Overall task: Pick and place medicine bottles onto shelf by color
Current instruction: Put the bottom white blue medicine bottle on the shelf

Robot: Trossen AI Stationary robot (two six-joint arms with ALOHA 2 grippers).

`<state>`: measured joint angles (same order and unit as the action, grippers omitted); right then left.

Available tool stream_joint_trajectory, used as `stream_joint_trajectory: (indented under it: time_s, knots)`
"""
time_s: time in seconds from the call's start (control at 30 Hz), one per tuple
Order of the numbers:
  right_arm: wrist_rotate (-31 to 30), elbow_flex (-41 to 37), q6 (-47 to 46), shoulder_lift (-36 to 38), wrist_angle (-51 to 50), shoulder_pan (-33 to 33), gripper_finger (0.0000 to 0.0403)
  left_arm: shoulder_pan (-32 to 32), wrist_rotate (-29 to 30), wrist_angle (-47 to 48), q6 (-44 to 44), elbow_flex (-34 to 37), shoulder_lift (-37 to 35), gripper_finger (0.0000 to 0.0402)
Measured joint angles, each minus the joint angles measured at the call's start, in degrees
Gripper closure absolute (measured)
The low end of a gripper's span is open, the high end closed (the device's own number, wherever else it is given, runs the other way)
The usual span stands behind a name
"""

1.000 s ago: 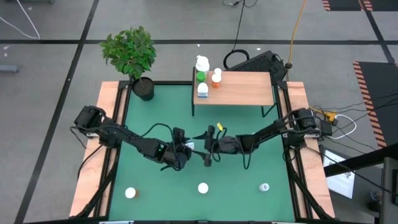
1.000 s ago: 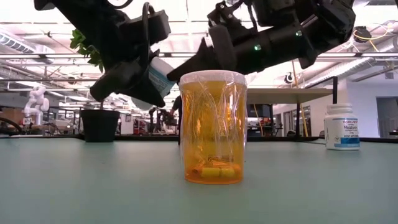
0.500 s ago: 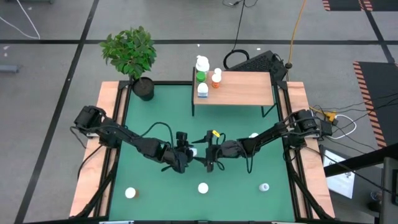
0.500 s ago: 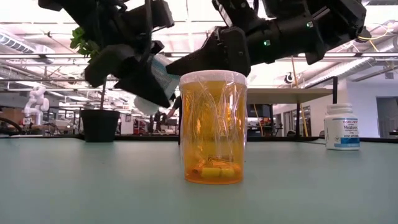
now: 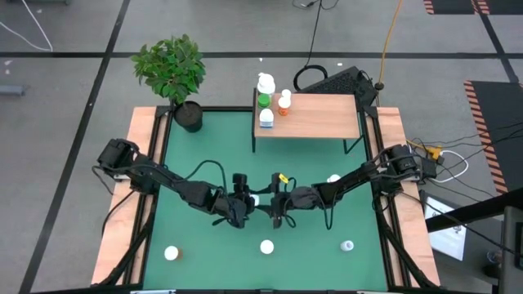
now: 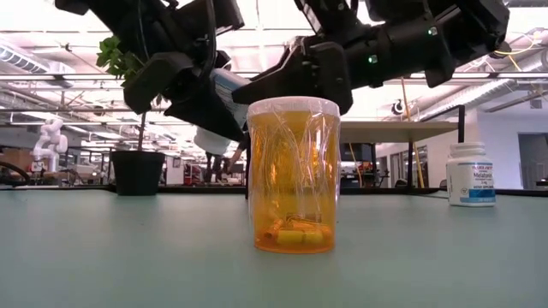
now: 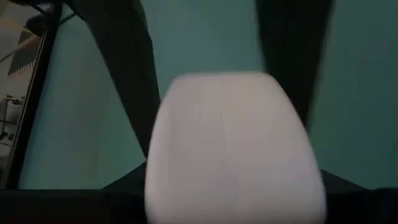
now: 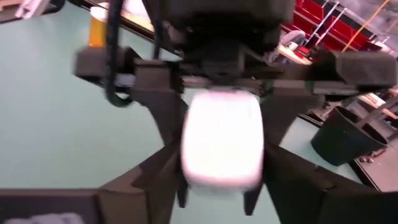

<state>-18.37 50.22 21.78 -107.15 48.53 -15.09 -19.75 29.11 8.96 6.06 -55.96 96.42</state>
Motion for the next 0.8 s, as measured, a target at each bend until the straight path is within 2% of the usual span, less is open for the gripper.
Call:
stream_joint_trajectory:
  time_s: [0.17, 0.3, 0.4, 0.57, 0.67, 0.8]
  knots:
    - [-1.9, 0.0, 2.7, 0.0, -1.0, -0.1, 0.0256, 0.9, 0.7, 0.3, -10.3, 0.0, -0.1, 0.0199]
    - [-7.6, 0.2, 6.3, 0.0, -1.5, -0.9, 0.0258, 2.4, 0.4, 5.1, -19.5, -0.2, -2.1, 0.0165]
    - [-13.5, 0.2, 11.3, 0.0, -2.7, -2.2, 0.0245, 3.2, -3.7, 8.3, -24.4, -0.3, -4.0, 0.0126]
    - [-21.0, 0.0, 20.9, 0.0, -8.3, -4.2, 0.0243, 3.8, -15.0, 9.6, -29.2, -0.2, -7.0, 0.0061]
    - [-27.8, -0.1, 24.8, 0.0, -10.9, -5.2, 0.0246, 4.6, -17.6, 12.8, -29.9, 0.1, -9.0, 0.0031]
    - [-37.4, -0.1, 30.5, 0.0, -10.3, -6.7, 0.0246, 7.2, -17.6, 14.6, -30.9, 0.1, -11.0, 0.0012]
